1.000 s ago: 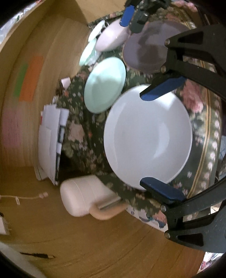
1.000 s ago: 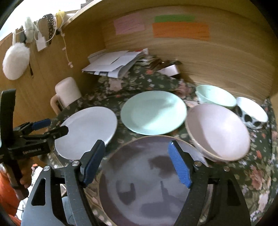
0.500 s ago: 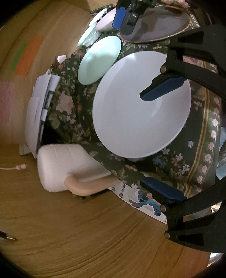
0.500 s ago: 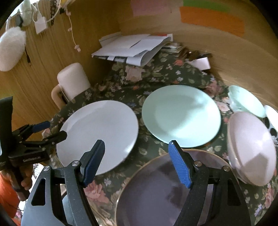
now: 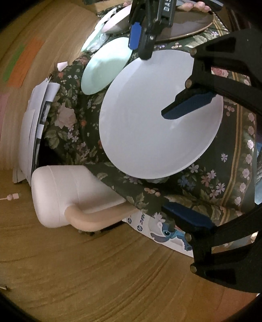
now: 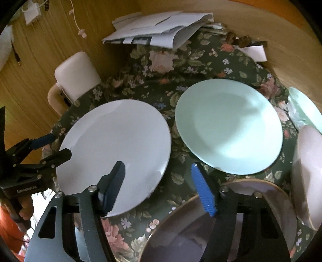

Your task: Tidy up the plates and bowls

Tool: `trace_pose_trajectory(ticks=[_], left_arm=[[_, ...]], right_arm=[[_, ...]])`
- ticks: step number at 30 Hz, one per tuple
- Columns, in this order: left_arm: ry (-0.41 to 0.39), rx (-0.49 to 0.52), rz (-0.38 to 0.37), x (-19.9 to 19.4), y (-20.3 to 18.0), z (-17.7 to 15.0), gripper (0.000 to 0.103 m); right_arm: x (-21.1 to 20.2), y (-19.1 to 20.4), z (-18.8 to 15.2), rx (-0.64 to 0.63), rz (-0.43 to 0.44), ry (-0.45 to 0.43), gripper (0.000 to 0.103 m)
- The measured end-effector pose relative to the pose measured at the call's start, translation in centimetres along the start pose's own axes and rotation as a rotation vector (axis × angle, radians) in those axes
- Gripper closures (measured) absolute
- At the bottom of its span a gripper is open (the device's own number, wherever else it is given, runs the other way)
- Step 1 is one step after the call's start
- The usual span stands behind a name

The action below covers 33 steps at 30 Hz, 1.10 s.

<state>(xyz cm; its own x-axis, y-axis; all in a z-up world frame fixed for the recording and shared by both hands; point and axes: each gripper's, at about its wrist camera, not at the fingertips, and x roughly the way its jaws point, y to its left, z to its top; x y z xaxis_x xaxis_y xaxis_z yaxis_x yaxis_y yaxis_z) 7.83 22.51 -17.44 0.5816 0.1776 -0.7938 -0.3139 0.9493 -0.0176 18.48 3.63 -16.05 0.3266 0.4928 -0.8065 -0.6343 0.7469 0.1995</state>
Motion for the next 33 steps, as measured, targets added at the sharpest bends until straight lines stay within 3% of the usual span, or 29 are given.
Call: trace_pose_trajectory(ticks=[3,11,17,24,33], left_arm=[[0.001,0.004,0.012,0.1,-0.1,0.0,0.019],[0.107,-0.034,-0.026,2.1,0.7,0.1,0.046],[0.117,-0.061,-0.038,2.5,1.1,0.3,0.049],[0.132,-0.075,-0.069,2.7,1.2,0.7,0.067],[0.131,-0.062,-0.039,2.5,0.7,0.7,0.068]], right_arm=[[0.9,0.0,0.3,-0.003,0.006,0.022,0.051],[2.4,-0.3,0.7,0.013,0.017,0.060,0.065],[2.9,-0.5,0.7,0.021,0.019,0.070,0.066],[3.5,-0.3,0.9,0.015,0.021,0.076,0.066],[4.3,0.5,1.2,-0.008,0.031,0.088,0.069]])
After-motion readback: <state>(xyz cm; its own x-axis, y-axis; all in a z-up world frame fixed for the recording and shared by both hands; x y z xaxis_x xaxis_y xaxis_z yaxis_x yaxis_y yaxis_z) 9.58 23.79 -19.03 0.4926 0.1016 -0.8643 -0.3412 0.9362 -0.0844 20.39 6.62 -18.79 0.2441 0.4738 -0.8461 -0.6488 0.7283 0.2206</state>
